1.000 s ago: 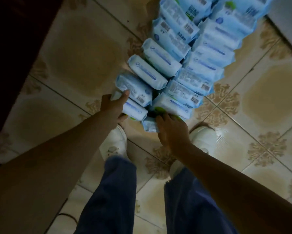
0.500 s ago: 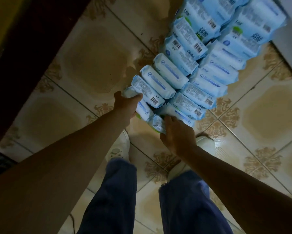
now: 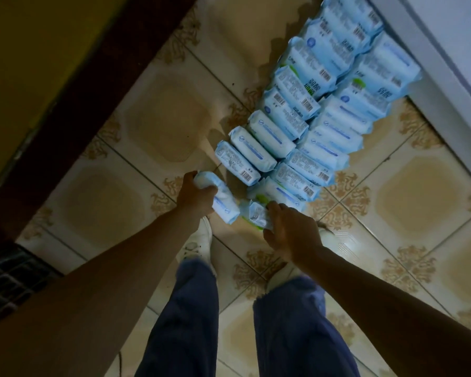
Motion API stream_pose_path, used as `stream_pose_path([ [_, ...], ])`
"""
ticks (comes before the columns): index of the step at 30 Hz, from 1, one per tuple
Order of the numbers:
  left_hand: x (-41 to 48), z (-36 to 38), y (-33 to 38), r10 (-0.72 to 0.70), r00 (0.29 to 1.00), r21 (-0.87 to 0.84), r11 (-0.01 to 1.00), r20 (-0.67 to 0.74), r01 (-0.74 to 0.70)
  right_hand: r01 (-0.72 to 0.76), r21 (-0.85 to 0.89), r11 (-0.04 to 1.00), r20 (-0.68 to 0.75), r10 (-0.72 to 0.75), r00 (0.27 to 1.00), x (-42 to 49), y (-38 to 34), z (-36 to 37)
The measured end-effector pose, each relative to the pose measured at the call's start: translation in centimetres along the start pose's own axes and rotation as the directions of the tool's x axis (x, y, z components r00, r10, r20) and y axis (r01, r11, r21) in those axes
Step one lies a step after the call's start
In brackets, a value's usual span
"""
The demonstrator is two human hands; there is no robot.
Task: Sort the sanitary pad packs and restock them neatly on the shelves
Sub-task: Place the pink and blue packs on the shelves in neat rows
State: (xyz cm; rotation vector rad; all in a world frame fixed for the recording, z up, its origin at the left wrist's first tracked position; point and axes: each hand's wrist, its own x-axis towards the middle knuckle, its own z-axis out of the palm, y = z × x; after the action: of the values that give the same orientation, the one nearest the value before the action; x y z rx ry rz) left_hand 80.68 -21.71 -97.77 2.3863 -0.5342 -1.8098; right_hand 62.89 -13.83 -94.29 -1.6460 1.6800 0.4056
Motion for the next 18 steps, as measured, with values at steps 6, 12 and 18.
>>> stream_pose_path([
  [6, -9.2, -3.9, 5.3, 0.201, 0.965, -0.002, 0.979, 0.167, -0.203, -0.038, 0.142, 0.989, -0.089, 0.051, 0.995, -4.7, -0.9, -9.5],
  [12, -23.9, -7.7, 13.3, 0.441, 0.835, 0.147, 0.849, 0.331, -0.507, -0.101, 0.399, 0.911, -0.222, 0.203, 0.954, -13.2, -4.9, -23.5],
  [18, -44.5, -11.2, 20.1, 0.699, 0.68, 0.081, 0.682, 0.221, -0.727, -0.008, 0.579, 0.816, -0.411, 0.3, 0.861, -27.4, -11.9, -37.7],
])
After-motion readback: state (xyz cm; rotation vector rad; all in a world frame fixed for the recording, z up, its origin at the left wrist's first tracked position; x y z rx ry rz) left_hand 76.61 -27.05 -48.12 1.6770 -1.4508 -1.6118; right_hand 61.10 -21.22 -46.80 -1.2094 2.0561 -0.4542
